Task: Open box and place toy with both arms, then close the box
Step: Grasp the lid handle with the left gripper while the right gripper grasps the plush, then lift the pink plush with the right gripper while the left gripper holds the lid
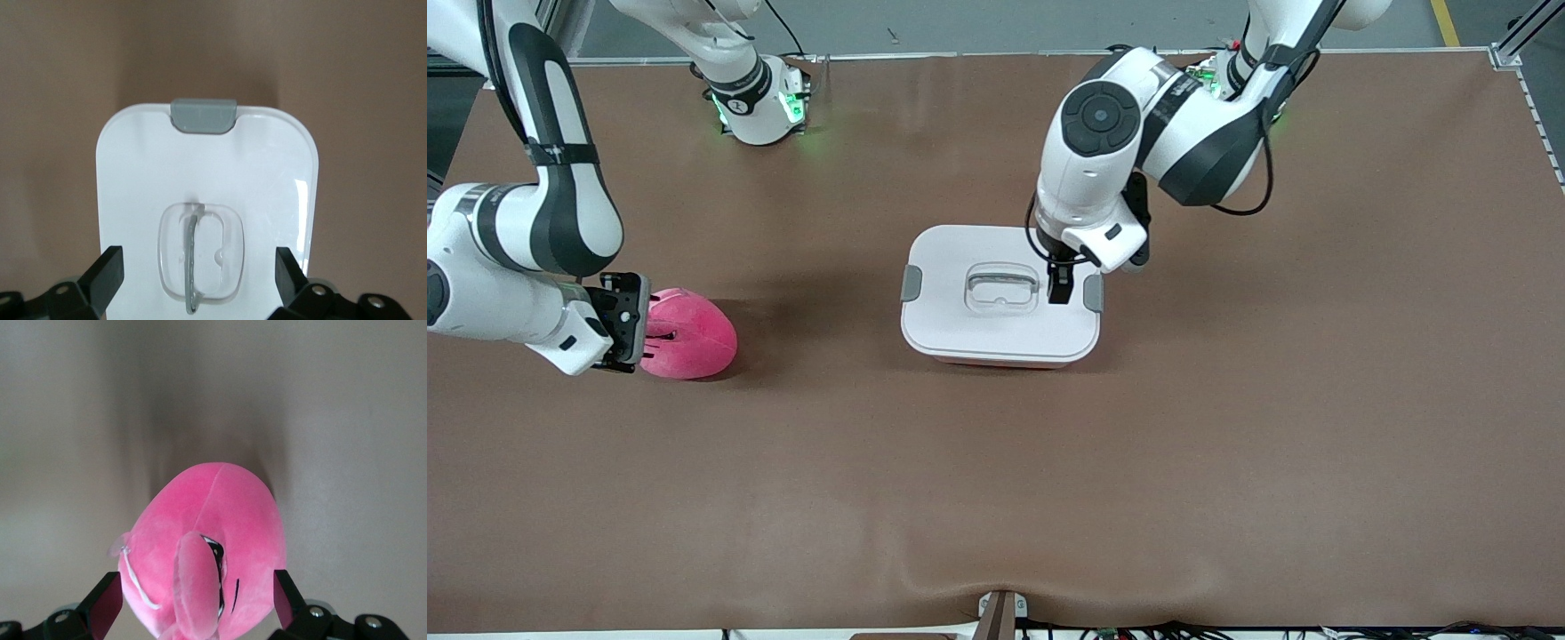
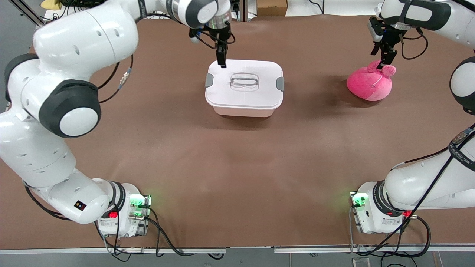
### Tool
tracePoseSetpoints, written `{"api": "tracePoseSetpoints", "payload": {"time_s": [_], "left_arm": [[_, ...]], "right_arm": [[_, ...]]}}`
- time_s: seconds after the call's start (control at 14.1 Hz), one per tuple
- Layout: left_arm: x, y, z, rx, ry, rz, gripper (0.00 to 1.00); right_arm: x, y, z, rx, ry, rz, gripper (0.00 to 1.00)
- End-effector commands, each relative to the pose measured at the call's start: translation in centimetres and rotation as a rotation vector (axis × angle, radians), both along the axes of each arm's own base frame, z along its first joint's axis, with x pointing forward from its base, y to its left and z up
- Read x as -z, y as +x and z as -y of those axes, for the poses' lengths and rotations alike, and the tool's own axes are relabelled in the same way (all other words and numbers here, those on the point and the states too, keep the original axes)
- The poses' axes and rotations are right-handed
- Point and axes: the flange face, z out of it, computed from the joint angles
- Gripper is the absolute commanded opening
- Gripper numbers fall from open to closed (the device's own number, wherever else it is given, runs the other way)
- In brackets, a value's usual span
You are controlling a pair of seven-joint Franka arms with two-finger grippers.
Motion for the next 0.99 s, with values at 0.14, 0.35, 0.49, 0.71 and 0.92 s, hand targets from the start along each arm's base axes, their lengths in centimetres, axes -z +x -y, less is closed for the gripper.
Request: {"api": "tracePoseSetpoints", "payload": {"time_s": [0.14,0.35,0.49,0.71,0.92], "left_arm": [[2.2,-0.6,3.2,-0.03,0.016,0.012,1.0],[4.0,-1.5,5.2,-0.038,0.044,0.045,1.0],[4.4,-1.5,5.9,-0.051,0.02,0.059,1.0],[6.7,-3.1,8.4,-0.051,0.017,0.08,1.0],[7.8,-3.6,8.9,-0.05,0.042,0.091,1.0]], "right_arm": [[1.7,-1.7,1.0,-0.017,0.063,0.027,1.0],[2.1,-1.9,1.5,-0.011,0.064,0.027,0.65],[2.1,-1.9,1.5,-0.011,0.064,0.029,0.0],[1.9,-1.9,1.5,-0.011,0.064,0.03,0.0],[0.7,-1.7,1.6,-0.012,0.062,0.049,0.0]]}}
